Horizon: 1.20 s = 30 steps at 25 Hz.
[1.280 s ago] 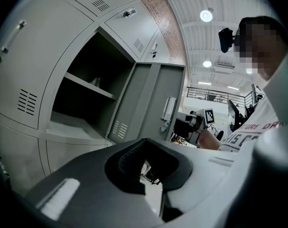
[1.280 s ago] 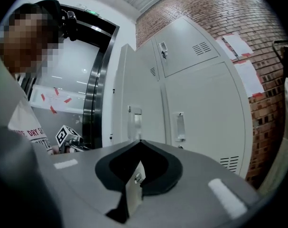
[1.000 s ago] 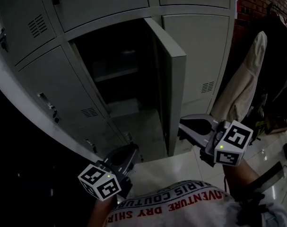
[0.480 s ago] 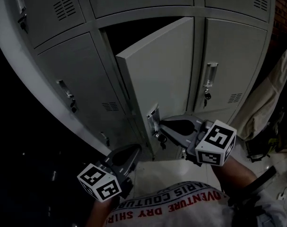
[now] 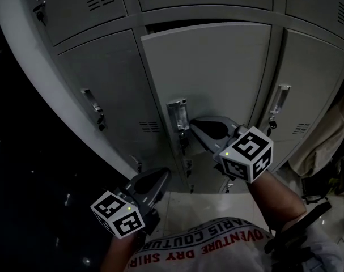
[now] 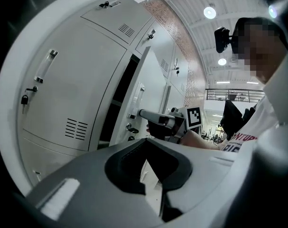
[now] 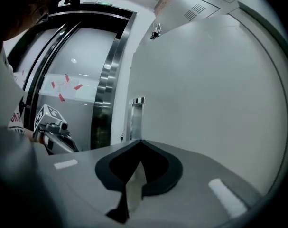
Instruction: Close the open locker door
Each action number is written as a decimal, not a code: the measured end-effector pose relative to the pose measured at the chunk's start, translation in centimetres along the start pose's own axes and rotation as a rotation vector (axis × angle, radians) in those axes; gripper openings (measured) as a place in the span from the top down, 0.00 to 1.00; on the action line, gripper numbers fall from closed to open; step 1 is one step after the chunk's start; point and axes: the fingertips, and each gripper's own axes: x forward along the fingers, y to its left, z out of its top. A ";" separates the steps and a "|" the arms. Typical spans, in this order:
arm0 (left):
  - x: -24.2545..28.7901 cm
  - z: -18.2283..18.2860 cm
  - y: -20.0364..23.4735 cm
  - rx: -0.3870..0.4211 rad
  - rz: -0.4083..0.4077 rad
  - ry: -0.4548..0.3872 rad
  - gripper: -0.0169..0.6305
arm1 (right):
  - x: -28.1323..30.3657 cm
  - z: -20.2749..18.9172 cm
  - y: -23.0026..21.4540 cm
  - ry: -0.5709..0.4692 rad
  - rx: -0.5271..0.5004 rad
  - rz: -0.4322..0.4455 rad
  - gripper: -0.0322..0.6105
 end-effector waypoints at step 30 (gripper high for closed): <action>-4.4 -0.9 -5.1 0.048 -0.107 0.027 0.97 | -5.9 -3.8 7.1 0.117 0.088 0.020 0.95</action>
